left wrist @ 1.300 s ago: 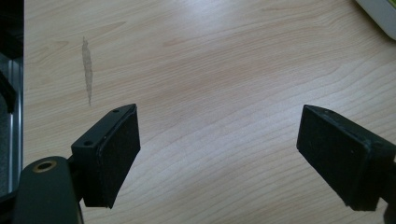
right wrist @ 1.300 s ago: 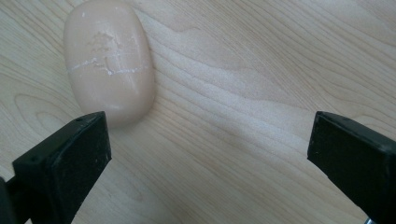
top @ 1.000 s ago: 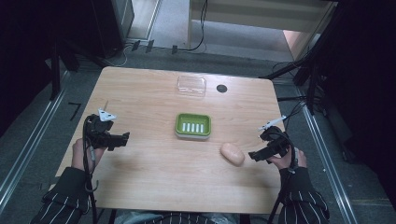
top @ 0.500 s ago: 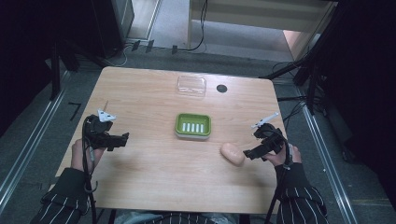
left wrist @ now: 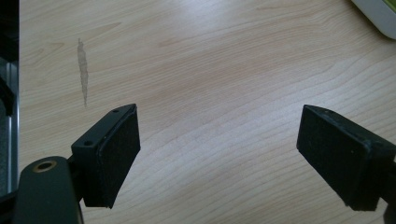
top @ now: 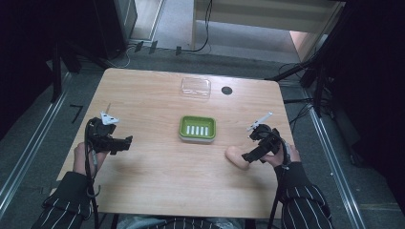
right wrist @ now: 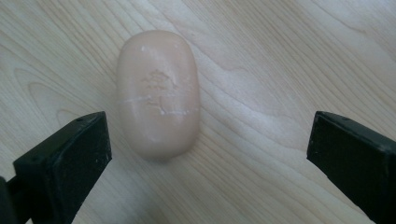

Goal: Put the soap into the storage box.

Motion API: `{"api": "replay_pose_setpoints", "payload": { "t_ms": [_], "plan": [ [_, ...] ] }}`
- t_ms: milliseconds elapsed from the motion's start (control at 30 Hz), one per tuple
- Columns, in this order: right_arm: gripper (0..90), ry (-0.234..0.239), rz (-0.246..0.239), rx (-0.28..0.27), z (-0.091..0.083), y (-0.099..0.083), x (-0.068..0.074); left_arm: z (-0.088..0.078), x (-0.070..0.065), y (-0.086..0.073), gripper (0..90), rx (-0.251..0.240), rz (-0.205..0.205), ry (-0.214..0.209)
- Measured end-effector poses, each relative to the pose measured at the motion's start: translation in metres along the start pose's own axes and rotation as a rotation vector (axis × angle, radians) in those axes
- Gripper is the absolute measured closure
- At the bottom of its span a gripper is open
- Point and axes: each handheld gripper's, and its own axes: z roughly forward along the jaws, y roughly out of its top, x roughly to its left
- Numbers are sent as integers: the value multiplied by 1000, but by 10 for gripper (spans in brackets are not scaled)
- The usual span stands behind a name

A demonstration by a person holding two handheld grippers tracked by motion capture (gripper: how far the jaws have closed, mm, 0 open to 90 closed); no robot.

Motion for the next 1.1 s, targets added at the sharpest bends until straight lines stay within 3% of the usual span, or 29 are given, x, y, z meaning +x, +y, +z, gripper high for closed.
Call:
{"api": "replay_pose_setpoints", "payload": {
  "t_ms": [500,700,1100],
  "plan": [
    [0,25,-78,98,21,27,13,0,0,0,143,-2,-1,-1],
    [0,14,-105,136,30,36,17,1,0,0,143,0,0,-1],
    [28,8,-122,205,46,38,25,0,0,-1,143,-1,-3,0]
  ]
}}
